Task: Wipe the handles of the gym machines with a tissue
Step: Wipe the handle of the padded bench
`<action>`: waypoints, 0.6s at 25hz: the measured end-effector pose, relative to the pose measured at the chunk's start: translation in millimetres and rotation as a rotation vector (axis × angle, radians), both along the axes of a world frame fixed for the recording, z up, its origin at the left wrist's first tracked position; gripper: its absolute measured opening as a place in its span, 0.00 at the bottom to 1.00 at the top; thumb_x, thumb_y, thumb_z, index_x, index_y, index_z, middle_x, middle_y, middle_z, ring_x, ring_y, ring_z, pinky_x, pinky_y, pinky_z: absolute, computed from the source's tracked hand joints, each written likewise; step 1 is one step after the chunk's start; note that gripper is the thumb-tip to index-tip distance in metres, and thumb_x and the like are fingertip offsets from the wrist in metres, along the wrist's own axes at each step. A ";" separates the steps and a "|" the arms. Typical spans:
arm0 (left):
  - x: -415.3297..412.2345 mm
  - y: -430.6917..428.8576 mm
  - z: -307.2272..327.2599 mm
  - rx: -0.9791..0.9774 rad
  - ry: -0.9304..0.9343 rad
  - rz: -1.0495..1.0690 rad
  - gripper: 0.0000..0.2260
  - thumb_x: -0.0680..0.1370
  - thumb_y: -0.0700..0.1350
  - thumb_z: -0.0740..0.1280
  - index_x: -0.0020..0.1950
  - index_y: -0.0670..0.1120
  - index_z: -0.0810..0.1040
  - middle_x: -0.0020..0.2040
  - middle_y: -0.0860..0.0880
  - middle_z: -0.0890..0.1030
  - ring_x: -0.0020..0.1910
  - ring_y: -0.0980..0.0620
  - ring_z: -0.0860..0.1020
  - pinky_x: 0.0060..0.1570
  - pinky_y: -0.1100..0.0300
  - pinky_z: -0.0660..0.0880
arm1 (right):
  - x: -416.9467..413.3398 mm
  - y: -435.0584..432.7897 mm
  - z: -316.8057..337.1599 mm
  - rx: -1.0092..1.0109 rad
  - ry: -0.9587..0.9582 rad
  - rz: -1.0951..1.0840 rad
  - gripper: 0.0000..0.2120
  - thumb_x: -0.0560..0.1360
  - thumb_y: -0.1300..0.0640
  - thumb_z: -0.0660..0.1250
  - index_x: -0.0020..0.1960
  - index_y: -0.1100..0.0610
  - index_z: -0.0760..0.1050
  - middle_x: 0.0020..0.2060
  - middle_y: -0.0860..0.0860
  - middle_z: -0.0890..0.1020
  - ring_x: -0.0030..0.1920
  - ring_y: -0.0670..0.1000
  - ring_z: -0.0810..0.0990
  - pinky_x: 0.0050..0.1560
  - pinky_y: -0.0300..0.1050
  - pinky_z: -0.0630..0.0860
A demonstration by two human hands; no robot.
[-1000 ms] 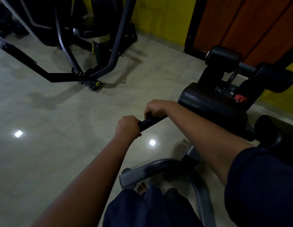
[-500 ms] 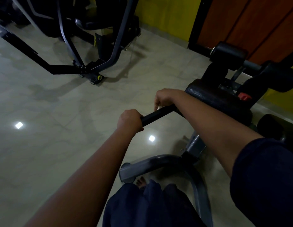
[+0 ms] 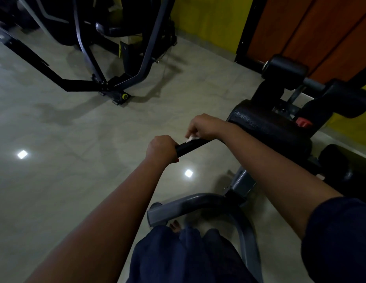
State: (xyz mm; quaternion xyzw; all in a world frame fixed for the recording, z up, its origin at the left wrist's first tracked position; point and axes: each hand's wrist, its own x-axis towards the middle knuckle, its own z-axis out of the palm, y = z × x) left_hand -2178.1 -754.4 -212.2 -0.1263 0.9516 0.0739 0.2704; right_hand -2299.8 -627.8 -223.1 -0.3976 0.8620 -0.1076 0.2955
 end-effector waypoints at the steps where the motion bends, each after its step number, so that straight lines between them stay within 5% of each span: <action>1: 0.6 0.8 1.5 0.003 -0.004 0.003 0.19 0.75 0.50 0.71 0.66 0.55 0.77 0.50 0.48 0.81 0.52 0.49 0.79 0.44 0.60 0.73 | 1.4 2.3 -3.0 0.032 0.079 -0.023 0.12 0.75 0.63 0.68 0.56 0.56 0.83 0.54 0.54 0.84 0.56 0.53 0.80 0.56 0.43 0.75; 4: 2.0 1.2 4.5 0.026 -0.010 0.039 0.19 0.75 0.50 0.71 0.66 0.53 0.78 0.46 0.48 0.81 0.52 0.49 0.80 0.49 0.58 0.77 | 22.4 1.3 -10.8 -0.078 0.097 -0.076 0.12 0.75 0.62 0.67 0.57 0.56 0.83 0.54 0.52 0.84 0.55 0.51 0.80 0.55 0.39 0.74; 8: 5.3 2.0 4.3 -0.017 0.004 0.042 0.19 0.75 0.51 0.71 0.66 0.53 0.78 0.53 0.48 0.81 0.54 0.48 0.79 0.42 0.60 0.72 | 44.9 15.0 -34.3 -0.414 0.282 0.070 0.11 0.68 0.68 0.70 0.49 0.59 0.84 0.46 0.54 0.85 0.48 0.54 0.81 0.53 0.42 0.66; 12: 6.7 3.9 3.2 -0.004 0.018 0.034 0.19 0.76 0.50 0.71 0.67 0.53 0.76 0.56 0.48 0.81 0.56 0.48 0.77 0.44 0.59 0.72 | 65.5 19.6 -68.1 -0.414 0.524 -0.480 0.10 0.68 0.71 0.68 0.47 0.62 0.82 0.46 0.59 0.82 0.49 0.61 0.78 0.53 0.45 0.65; 15: 8.7 2.6 5.3 -0.012 0.014 -0.006 0.20 0.76 0.51 0.71 0.68 0.52 0.76 0.58 0.48 0.80 0.58 0.47 0.77 0.49 0.58 0.74 | 117.2 4.2 -75.4 -0.692 0.505 -0.483 0.15 0.67 0.70 0.67 0.52 0.62 0.81 0.50 0.57 0.82 0.51 0.56 0.75 0.56 0.38 0.66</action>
